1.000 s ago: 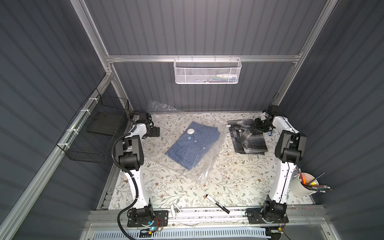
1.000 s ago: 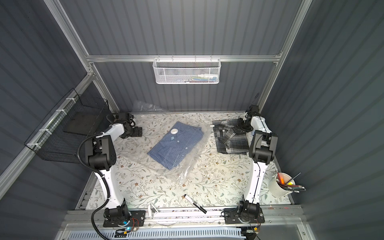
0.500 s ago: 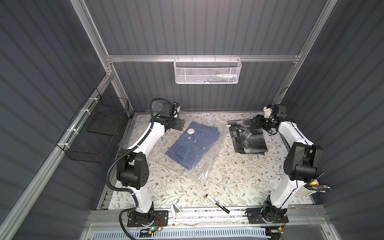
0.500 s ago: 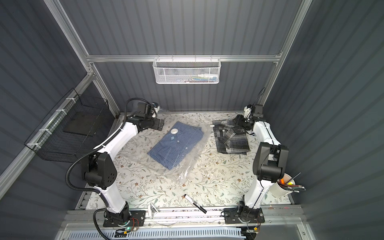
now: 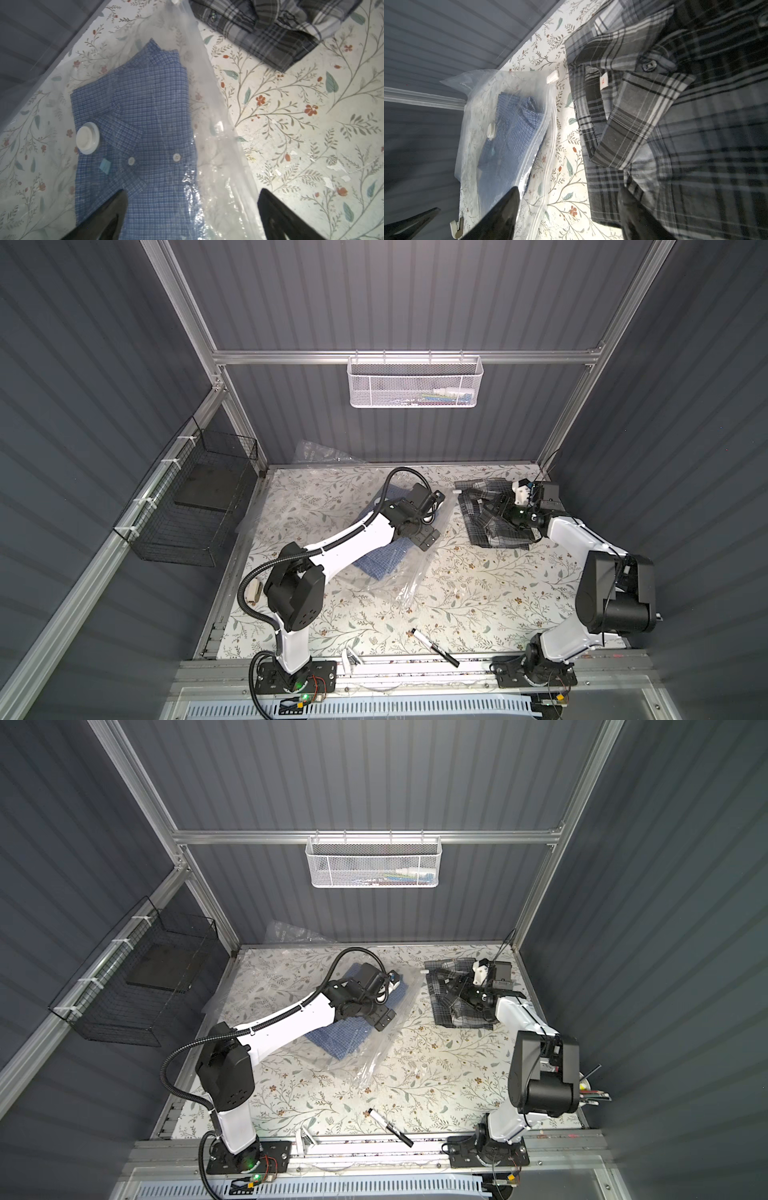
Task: Take the shirt out of the vacuum bag
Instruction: Open the vacuum bag at the center of the board.
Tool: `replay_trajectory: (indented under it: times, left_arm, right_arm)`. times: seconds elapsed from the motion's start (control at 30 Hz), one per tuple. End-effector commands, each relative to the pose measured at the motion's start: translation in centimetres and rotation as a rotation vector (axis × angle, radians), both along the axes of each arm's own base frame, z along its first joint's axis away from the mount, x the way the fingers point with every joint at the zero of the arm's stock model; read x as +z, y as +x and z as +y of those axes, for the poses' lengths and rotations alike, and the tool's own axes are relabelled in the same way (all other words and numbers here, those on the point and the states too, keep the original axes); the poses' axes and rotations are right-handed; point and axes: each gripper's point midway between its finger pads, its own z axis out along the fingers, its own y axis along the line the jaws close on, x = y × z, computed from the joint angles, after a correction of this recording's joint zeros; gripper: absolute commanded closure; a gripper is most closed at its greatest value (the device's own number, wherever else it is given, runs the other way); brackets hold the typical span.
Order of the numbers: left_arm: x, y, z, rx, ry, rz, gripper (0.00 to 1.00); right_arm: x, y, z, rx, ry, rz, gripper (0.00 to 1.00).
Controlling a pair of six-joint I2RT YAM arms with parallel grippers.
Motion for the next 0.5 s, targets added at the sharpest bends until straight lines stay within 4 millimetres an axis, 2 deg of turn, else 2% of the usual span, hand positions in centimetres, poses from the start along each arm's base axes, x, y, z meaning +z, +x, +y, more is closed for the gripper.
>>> replay_trajectory:
  times: [0.0, 0.17, 0.33, 0.47]
  left_arm:
    - [-2.5, -0.8, 0.5, 0.039, 0.099, 0.023, 0.01]
    - [-4.4, -1.0, -0.5, 0.027, 0.160, 0.028, 0.01]
    - [-6.4, -0.2, 0.2, 0.055, 0.270, -0.004, 0.01]
    - [-6.3, 0.9, 1.1, 0.099, 0.324, -0.059, 0.02]
  right_arm:
    - [0.7, 0.0, 0.3, -0.003, 0.030, -0.038, 0.25]
    - [0.9, -0.2, 0.4, 0.004, 0.033, -0.048, 0.24]
    - [1.2, -0.4, 0.5, 0.010, 0.032, -0.057, 0.25]
    - [1.0, -0.3, 0.7, 0.009, 0.054, -0.059, 0.28]
